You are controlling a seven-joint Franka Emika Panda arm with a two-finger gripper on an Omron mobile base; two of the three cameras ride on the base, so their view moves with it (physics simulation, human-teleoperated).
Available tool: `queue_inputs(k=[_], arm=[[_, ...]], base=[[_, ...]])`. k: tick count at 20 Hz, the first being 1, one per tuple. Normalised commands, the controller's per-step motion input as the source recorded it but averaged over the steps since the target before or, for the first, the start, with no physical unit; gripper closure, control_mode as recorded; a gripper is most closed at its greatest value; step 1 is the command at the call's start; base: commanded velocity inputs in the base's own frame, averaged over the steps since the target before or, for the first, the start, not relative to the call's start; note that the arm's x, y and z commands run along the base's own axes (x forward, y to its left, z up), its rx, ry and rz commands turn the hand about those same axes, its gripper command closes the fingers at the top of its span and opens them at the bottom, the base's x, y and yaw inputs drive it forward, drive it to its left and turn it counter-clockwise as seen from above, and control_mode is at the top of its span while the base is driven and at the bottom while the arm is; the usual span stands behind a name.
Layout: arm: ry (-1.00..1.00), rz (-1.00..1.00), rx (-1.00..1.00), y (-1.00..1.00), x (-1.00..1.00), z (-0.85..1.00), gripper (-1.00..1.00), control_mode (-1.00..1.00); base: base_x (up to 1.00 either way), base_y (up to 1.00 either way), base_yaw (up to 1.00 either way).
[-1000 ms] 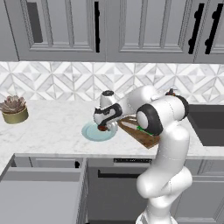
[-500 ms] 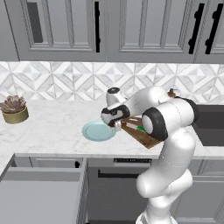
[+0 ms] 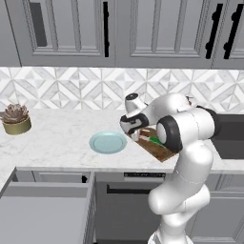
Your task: Pick up the knife from the drawer and place it on the cutting board. Then place the meat from the plate to the cutting board.
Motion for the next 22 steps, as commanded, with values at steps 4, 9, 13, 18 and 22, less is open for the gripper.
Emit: queue_inputs(k=[4, 9, 13, 18, 22], arm=[[-0.03, -0.26, 0.0, -0.67, 0.05, -0.01, 1.0, -1.0], [0.0, -0.15, 0.0, -0.42, 0.2, -0.14, 1.0, -1.0], [0.0, -0.07, 0.0, -0.34, 0.41, -0.15, 1.0, -1.0], [0.0, -0.03, 0.0, -0.33, 0.37, -0.14, 1.0, -1.0], [0.0, -0.02, 0.0, -0.18, 0.14, -0.25, 1.0, -1.0]], base=[[0.0, 0.0, 0.0], [0.0, 0.0, 0.0], [0.0, 0.0, 0.0], [0.0, 0.0, 0.0], [0.0, 0.0, 0.0]])
